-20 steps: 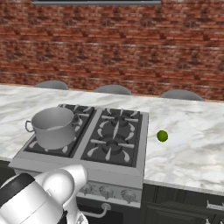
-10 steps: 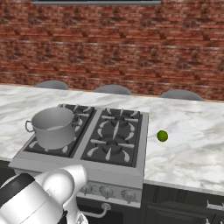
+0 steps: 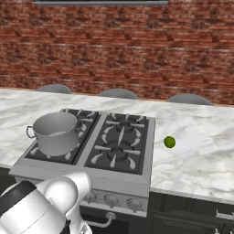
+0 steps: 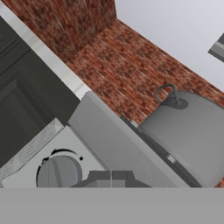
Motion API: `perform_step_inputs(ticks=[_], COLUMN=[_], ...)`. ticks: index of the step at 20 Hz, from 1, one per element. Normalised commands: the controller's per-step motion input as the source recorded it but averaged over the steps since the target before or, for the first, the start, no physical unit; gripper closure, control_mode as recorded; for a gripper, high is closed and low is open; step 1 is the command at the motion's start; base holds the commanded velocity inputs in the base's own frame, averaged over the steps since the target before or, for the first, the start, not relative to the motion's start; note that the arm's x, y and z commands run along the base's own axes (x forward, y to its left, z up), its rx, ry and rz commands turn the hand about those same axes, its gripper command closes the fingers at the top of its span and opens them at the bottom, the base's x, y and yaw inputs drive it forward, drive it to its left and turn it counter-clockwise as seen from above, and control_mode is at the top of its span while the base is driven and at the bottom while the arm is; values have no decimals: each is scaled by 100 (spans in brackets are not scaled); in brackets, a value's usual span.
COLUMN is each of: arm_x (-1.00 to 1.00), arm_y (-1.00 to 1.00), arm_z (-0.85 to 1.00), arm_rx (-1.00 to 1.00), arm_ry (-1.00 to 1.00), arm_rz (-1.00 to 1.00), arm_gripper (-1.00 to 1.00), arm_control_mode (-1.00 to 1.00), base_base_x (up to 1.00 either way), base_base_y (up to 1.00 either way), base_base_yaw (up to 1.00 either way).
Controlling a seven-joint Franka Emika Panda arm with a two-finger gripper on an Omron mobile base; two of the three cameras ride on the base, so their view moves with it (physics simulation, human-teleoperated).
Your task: Turn on the burner for the pot on the stove. Wait thirty seconds for the pot to heat up. Then add the lime to the pot.
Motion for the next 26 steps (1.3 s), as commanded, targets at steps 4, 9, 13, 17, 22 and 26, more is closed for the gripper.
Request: perform_step_inputs(ticks=[4,9,13,17,22,26], arm_x=[0,0,0,0,0,0], arm_y=[0,0,0,0,0,0], arm_z=[0,0,0,0,0,0], arm_rx=[0,0,0,0,0,0], arm_ry=[0,0,0,0,0,0], arm_rz=[0,0,0,0,0,0], arm_gripper=[100,100,100,100,100,100], arm_control_mode=[-100,-100,-100,-100,-100,-100], base_base_x=[0,0,0,0,0,0], base_base_y=[0,0,0,0,0,0], base_base_yaw=[0,0,0,0,0,0])
